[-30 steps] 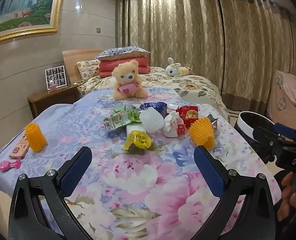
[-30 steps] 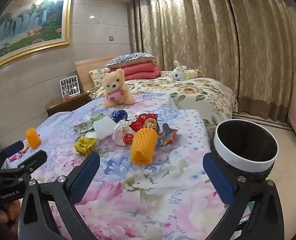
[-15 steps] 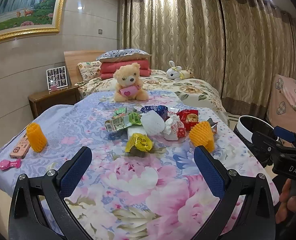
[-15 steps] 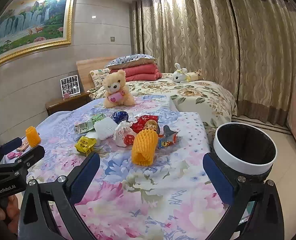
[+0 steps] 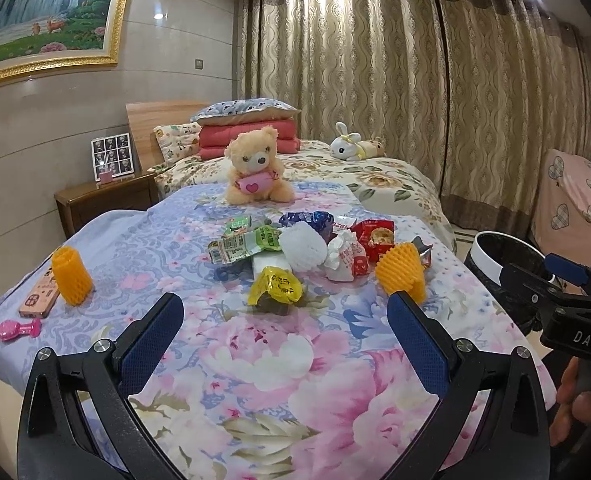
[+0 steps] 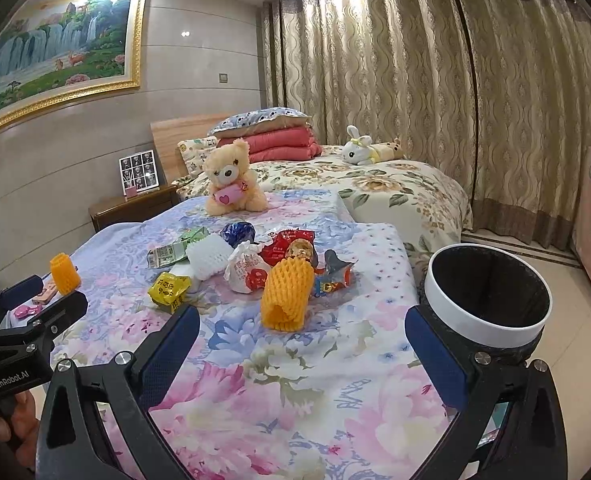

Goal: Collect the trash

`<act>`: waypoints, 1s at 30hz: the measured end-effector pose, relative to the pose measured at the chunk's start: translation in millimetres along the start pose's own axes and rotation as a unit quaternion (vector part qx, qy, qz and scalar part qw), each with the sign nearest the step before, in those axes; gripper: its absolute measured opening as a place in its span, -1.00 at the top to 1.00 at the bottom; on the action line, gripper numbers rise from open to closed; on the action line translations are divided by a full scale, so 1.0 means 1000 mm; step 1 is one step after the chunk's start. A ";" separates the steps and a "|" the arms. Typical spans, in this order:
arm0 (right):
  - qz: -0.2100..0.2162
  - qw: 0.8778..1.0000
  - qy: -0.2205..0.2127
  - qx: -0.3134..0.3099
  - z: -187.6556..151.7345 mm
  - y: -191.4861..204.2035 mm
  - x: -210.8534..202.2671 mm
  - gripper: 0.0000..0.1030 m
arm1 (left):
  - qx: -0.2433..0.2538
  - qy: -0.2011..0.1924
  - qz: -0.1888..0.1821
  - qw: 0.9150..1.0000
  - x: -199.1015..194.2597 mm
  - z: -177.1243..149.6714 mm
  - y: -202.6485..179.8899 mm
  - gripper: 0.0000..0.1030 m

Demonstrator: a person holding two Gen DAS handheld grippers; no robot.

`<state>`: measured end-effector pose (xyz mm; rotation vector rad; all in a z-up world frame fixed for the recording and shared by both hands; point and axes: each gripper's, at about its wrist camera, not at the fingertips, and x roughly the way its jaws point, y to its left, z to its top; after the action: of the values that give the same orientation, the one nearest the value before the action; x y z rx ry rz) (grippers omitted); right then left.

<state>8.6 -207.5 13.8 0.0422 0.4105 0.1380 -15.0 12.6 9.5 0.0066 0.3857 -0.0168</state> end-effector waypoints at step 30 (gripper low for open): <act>0.006 1.000 0.003 0.000 0.002 0.003 0.002 -1.00 | -0.008 0.000 -0.004 1.000 -0.002 0.001 0.004 -1.00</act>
<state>11.1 -204.6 14.7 0.0444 0.4162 0.1509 -16.3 16.7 10.7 -0.0111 0.3858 -0.0211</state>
